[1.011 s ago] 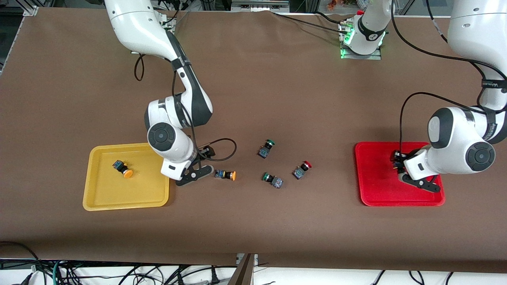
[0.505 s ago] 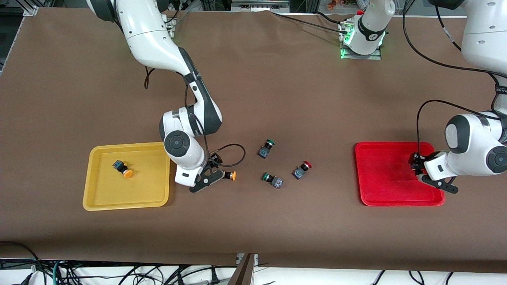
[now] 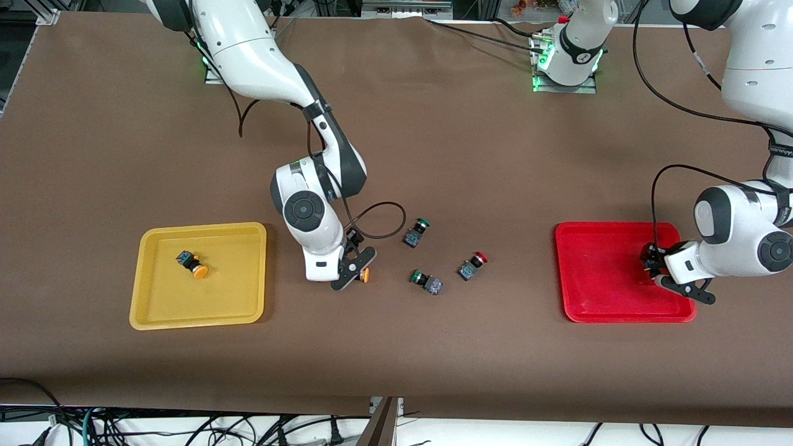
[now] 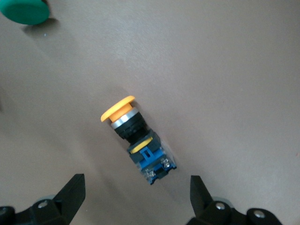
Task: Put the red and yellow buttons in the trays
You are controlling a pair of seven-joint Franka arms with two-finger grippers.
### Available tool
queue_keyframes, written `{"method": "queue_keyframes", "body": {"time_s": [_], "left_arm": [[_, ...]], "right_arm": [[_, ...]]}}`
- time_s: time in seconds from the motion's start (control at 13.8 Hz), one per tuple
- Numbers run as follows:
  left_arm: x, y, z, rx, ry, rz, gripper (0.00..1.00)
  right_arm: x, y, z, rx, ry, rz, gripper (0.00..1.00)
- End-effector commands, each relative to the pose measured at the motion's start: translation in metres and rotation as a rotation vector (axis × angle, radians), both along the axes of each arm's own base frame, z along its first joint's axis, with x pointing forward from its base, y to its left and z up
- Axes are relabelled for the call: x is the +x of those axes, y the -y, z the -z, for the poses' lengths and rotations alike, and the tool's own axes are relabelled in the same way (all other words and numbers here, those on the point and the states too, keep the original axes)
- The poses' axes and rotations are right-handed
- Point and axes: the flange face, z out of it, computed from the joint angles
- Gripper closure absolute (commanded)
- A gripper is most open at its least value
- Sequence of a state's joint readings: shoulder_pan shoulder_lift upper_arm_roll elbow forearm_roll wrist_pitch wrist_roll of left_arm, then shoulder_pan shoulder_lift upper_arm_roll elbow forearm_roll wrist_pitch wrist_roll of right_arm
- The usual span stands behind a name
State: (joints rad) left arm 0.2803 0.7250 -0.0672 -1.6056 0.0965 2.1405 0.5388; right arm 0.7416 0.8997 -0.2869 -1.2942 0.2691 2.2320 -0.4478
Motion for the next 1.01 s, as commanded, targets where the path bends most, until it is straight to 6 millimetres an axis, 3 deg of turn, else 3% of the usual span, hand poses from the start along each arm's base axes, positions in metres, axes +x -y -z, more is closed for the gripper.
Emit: {"method": "queue_keyframes", "body": {"time_s": [0.0,0.36,0.51,0.58,0.65,0.72,0.79,0.94], "left_arm": [[-0.003,-0.004,0.003,-0.010,0.001,0.022,0.64],[-0.008,-0.005,0.008,-0.022,-0.013,0.036,0.64],[-0.011,-0.004,0.011,-0.025,-0.021,0.038,0.57],[-0.011,-0.004,0.011,-0.025,-0.021,0.038,0.44],[-0.010,-0.003,0.010,-0.026,-0.021,0.040,0.22],[-0.007,-0.002,0.004,-0.025,-0.017,0.041,0.08],[-0.004,0.002,-0.002,-0.024,-0.009,0.044,0.00],[0.003,0.011,-0.020,-0.026,0.000,0.054,0.00]], "right_arm": [[-0.001,-0.009,0.006,-0.027,0.035,-0.113,0.01],[0.001,-0.008,0.015,-0.033,0.063,-0.146,0.01],[0.001,-0.008,0.019,-0.036,0.067,-0.168,0.01],[0.002,-0.007,0.019,-0.034,0.071,-0.172,0.01],[0.002,-0.009,0.021,-0.034,0.080,-0.182,0.01],[0.001,-0.010,0.021,-0.035,0.080,-0.191,0.01],[0.000,-0.012,0.022,-0.037,0.079,-0.205,0.01],[-0.003,-0.016,0.022,-0.037,0.079,-0.215,0.01]]}}
